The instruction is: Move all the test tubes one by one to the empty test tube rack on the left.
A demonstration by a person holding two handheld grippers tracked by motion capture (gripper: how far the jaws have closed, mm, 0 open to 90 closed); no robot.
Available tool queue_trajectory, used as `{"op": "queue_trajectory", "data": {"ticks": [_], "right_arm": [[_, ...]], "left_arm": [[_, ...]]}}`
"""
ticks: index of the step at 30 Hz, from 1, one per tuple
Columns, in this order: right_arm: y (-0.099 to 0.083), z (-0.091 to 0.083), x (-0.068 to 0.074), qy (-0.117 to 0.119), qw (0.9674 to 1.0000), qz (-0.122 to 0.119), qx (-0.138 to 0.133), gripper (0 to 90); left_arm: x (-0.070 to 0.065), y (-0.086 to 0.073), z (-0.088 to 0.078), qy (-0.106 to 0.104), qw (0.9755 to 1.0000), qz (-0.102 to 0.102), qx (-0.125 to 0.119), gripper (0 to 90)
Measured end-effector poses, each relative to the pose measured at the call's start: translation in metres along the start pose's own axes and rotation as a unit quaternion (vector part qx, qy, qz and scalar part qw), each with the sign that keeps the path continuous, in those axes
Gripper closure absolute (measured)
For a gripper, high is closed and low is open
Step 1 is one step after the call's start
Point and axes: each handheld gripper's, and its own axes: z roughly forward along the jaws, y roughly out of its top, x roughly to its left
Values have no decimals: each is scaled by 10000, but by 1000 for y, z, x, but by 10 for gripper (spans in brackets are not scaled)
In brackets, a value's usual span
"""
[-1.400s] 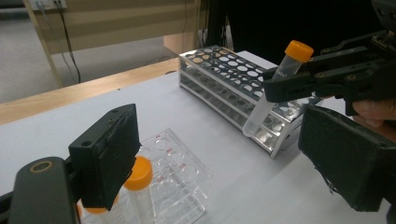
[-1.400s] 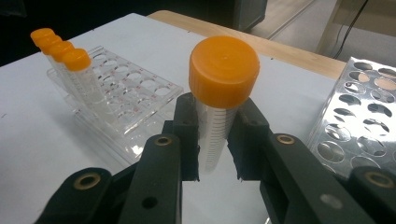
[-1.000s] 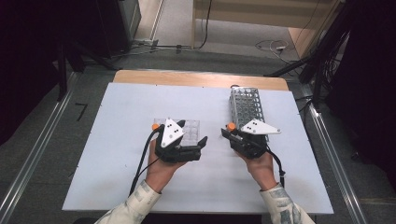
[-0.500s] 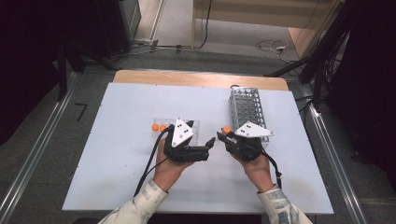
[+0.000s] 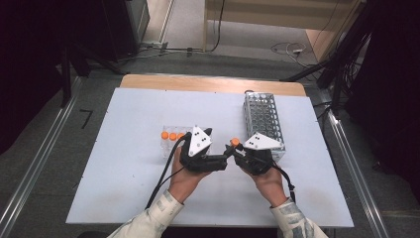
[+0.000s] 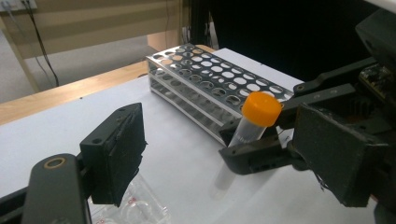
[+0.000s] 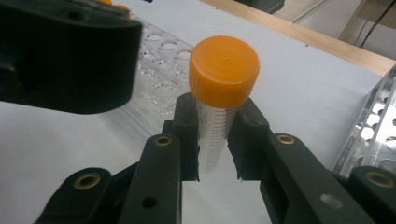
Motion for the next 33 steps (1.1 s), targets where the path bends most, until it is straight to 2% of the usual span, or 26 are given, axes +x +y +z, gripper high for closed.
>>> {"op": "queue_trajectory", "data": {"ticks": [6, 10, 11, 17, 20, 22, 29, 30, 33], "right_arm": [[-1, 3, 4, 50, 10000, -54, 41, 722], [-1, 3, 6, 68, 9999, -59, 45, 722], [-1, 3, 7, 73, 10000, -48, 48, 722], [-1, 3, 8, 107, 9999, -85, 42, 722], [-1, 4, 10, 129, 9999, -112, 30, 721], [0, 3, 10, 128, 9998, -114, 22, 721], [0, 3, 10, 180, 9998, -54, 10, 713], [0, 2, 9, 208, 9998, -41, -17, 681], [2, 2, 8, 286, 9996, 19, -29, 408]], "left_arm": [[0, 1, 2, -155, 9999, 2, -6, 293], [-1, 1, 4, -317, 9995, 6, 45, 387], [-1, 1, 5, -375, 9993, -2, 44, 443], [-4, 0, 10, -594, 9981, 37, 127, 539], [-7, -1, 13, -614, 9979, 86, 188, 621], [-7, -1, 13, -539, 9983, 139, 199, 680], [-6, 1, 12, -523, 9983, 158, 208, 698], [-6, 2, 11, -527, 9983, 151, 184, 699], [-4, 6, 9, -534, 9984, 131, 123, 700]]}}
